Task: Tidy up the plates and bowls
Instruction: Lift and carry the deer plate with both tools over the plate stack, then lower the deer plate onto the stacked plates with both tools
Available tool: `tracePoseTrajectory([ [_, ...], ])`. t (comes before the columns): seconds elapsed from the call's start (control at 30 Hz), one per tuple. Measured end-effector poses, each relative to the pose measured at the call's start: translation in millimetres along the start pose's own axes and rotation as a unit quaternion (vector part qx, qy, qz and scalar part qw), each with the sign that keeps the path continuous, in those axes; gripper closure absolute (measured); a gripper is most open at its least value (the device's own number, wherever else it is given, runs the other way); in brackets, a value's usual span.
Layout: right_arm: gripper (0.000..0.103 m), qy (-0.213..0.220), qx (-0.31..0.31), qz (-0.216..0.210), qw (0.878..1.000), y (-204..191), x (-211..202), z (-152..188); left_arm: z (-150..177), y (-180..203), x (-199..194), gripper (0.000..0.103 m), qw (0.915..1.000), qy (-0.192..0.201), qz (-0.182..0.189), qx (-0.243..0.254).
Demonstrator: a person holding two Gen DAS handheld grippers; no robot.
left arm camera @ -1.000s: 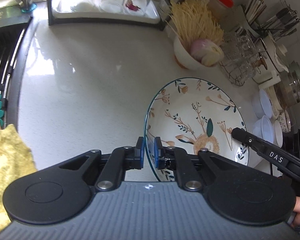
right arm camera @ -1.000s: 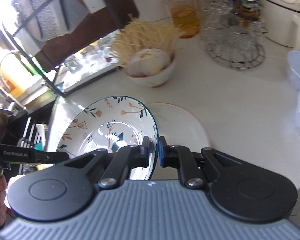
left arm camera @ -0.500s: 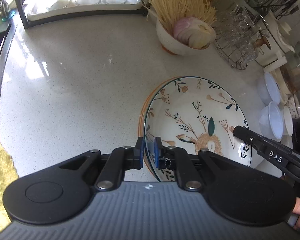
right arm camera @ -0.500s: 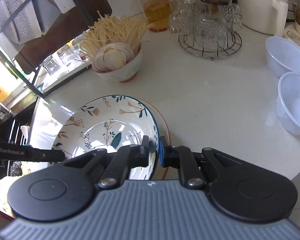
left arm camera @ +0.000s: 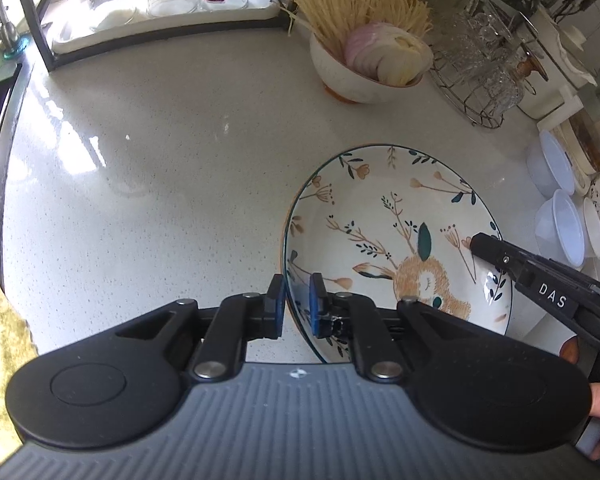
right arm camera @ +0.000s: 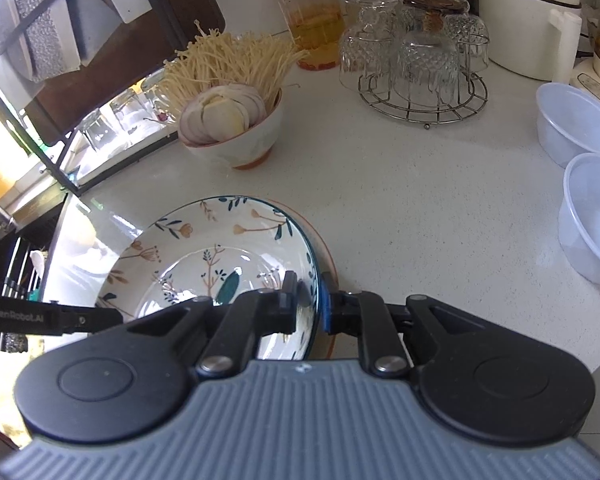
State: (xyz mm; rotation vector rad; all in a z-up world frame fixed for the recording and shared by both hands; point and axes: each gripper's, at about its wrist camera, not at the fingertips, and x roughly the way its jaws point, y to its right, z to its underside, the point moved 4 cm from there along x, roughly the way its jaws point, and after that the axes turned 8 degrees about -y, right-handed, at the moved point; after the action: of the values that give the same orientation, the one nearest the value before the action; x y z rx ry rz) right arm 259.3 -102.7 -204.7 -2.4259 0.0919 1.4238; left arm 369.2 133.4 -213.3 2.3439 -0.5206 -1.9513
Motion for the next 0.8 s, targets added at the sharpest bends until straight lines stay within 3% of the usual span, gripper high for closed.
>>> tracePoseTrajectory([
  [0.2,0.087,-0.011,0.027,0.001,1.000,1,1,-4,-4,0,-5,0.088,0.9998,-0.006,0.004,-0.021],
  [0.43,0.088,-0.019,0.043,-0.005,0.999,4,-3,-1,-2,6,-28,0.067,0.9996,0.017,0.020,-0.012],
  [0.57,0.089,-0.021,0.047,-0.005,0.999,7,-7,-2,6,16,-41,0.066,0.9992,0.031,0.024,-0.002],
  [0.63,0.087,-0.027,0.051,0.019,0.998,9,-10,-2,11,23,-49,0.066,0.9991,0.037,0.021,0.006],
  [0.8,0.087,-0.028,0.044,0.001,0.999,9,-20,4,32,34,-71,0.066,0.9980,0.059,0.022,0.007],
])
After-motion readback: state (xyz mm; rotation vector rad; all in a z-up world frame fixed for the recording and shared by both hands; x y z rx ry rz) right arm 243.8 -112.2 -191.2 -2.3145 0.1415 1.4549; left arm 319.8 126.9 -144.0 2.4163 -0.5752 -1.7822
